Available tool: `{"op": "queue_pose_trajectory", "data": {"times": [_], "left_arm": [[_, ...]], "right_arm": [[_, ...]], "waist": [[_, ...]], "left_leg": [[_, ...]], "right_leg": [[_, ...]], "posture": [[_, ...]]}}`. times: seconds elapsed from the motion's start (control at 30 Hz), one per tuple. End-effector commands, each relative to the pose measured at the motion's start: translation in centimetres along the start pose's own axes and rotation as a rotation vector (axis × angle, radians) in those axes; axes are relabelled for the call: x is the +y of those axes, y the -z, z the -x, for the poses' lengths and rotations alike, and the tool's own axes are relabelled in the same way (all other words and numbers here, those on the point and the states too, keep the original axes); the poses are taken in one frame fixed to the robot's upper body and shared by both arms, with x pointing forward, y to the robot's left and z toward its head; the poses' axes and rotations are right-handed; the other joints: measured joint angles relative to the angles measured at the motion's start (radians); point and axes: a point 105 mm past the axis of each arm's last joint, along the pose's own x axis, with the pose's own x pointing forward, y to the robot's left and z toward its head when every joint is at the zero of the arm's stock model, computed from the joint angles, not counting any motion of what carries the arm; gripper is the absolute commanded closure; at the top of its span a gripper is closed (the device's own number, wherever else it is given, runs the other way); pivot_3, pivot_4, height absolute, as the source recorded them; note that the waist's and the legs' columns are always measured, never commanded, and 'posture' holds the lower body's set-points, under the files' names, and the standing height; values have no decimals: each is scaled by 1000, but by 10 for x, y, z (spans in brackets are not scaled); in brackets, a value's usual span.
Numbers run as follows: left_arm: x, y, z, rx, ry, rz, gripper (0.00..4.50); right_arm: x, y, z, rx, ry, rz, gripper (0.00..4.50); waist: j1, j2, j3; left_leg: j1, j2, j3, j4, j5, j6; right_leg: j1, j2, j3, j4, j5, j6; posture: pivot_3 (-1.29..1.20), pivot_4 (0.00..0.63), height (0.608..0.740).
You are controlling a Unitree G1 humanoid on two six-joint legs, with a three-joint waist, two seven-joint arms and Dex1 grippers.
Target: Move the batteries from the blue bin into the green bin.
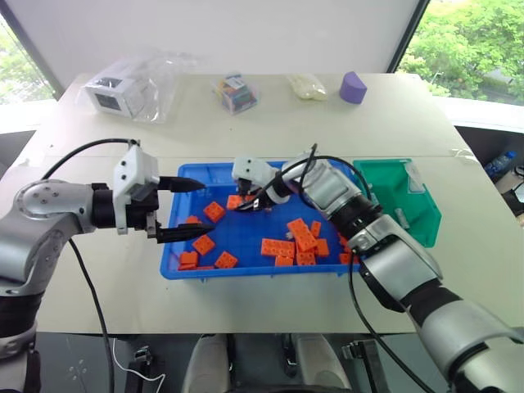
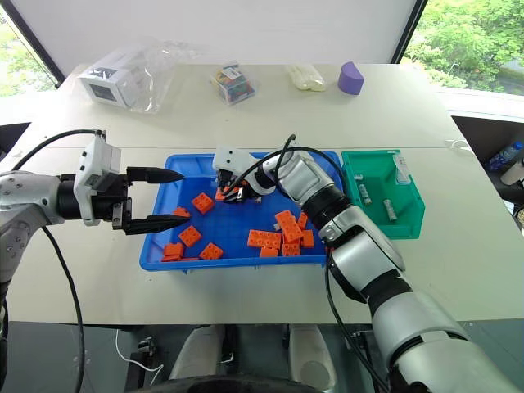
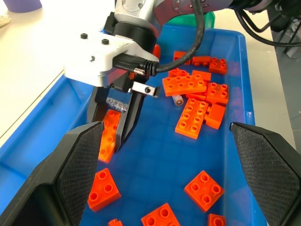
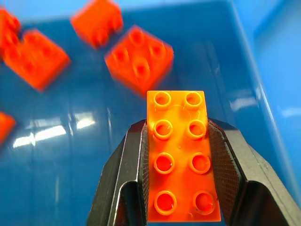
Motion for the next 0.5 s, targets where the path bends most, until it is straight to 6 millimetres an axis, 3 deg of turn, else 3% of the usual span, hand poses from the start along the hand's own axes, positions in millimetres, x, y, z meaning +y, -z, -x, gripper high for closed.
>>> {"op": "queue_pose_trajectory", "data": {"times": [0.03,0.13,0.17,0.3,0.5], "left_arm": [[-1,-11,-3,-25,20,-47,0],[-1,-12,-6,-30,34,-53,0],[-1,-13,-7,-31,37,-55,0],[0,-14,-9,-34,53,-62,0],[1,-13,-10,-34,65,-63,0]], "right_arm": [[12,-31,-7,-72,-16,60,3243],[19,-33,-16,-72,-21,45,3243],[19,-32,-17,-70,-15,40,2261],[8,-30,2,-77,40,33,406],[-4,0,44,-31,107,2,406]], "waist": [[-1,0,0],[3,0,0],[5,0,0],[4,0,0],[6,-1,0]], "left_leg": [[0,0,0,0,0,0],[0,0,0,0,0,0],[0,0,0,0,0,0],[0,-1,0,0,1,-1],[0,-1,0,0,1,-1]], "right_leg": [[0,0,0,0,0,0],[0,0,0,0,0,0],[0,0,0,0,0,0],[0,-1,0,0,-1,-2],[1,-1,-1,0,0,-1]], "posture": [[0,150,734],[0,150,734],[0,150,734],[0,150,734],[0,150,734]]}}
